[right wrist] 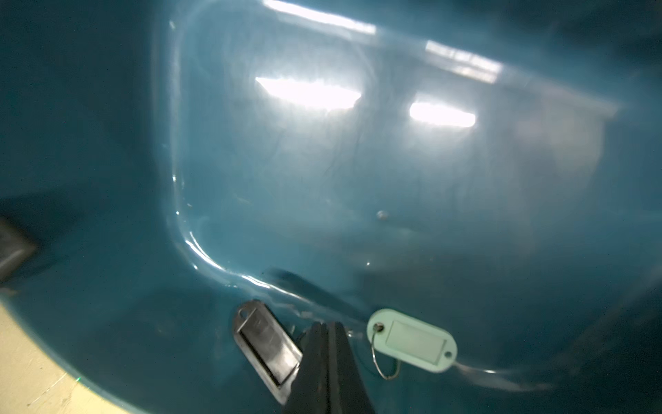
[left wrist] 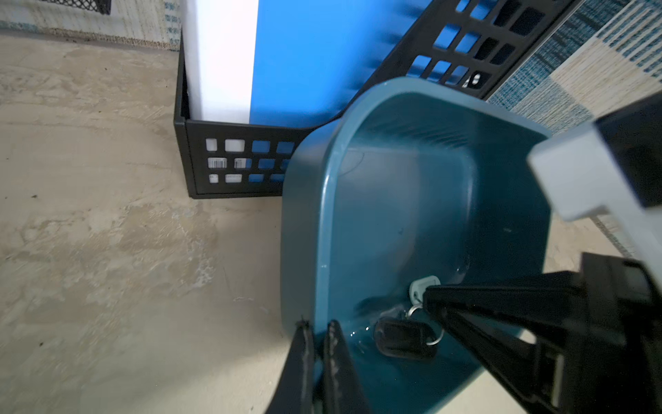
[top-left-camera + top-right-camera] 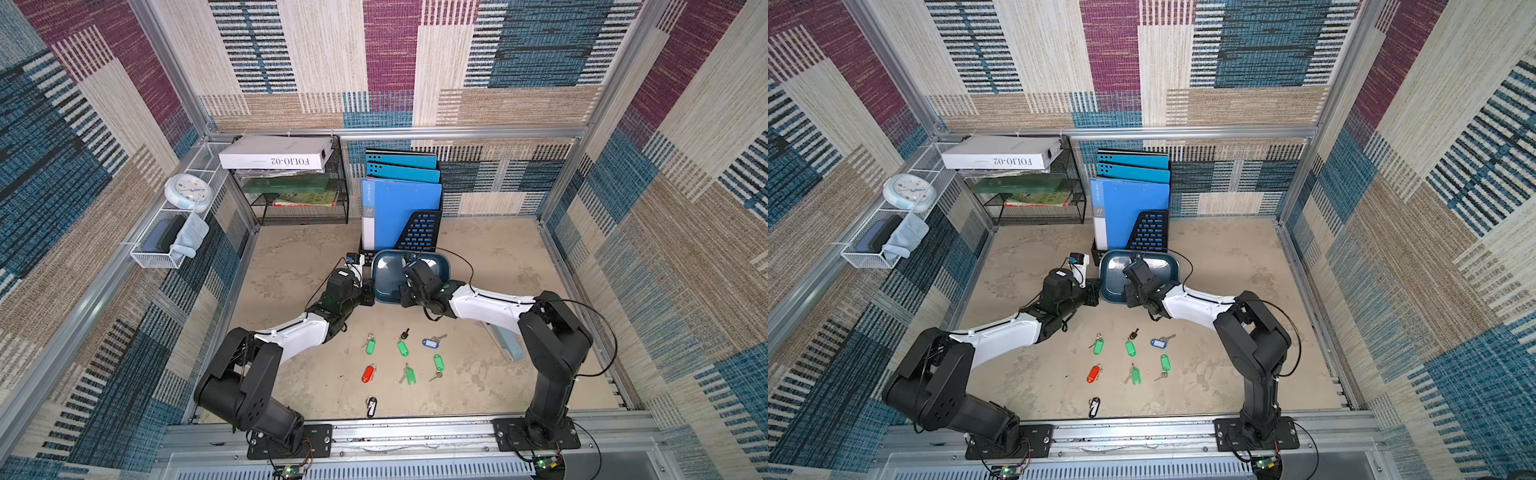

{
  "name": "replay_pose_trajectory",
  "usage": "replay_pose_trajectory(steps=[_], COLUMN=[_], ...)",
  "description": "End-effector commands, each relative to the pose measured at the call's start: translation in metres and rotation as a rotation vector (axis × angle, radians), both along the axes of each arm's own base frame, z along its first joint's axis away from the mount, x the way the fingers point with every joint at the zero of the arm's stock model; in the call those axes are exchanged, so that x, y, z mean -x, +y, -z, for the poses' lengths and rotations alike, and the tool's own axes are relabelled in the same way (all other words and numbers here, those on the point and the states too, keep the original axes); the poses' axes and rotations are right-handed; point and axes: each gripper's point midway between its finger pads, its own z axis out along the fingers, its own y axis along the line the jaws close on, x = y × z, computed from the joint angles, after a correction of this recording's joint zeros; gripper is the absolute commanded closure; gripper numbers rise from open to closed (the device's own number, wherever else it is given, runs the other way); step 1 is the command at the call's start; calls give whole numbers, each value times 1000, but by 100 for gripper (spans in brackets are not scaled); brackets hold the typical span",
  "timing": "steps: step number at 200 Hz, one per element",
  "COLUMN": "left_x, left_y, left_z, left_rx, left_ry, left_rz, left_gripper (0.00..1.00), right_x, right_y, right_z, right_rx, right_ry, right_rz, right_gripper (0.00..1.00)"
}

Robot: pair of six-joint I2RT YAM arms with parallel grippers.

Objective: Take the keys out of the storage box
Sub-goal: Pick up the key from the storage box.

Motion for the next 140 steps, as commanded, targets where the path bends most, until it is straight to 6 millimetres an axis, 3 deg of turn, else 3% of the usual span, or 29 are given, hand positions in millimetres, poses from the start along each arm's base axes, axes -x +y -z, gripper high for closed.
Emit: replay_pose_trajectory(steps=[1,32,84,118,140], left_x=[0,-2,-8,-1,7], left_y=[2,6,22,26,24], left_z=[-1,2,9,17,25], left_rx=[8,0,-44,-20,3], left_ry=[11,47,209,331,405], left_rz=[-25,-57,-202,-273,-284], left_gripper=[98,98,98,98,94], right_x=[-1,0,15,60,108], right_y=[-5,-10,-13,-17,-19], right_z=[-6,-20,-67,-75,-78], right_rx=[20,16,-41,-61,-133], right_ry=[-23,-45,-117,-94,-53], right_rz=[1,5,-74,-270,-440], right_gripper=[100,100,100,100,100])
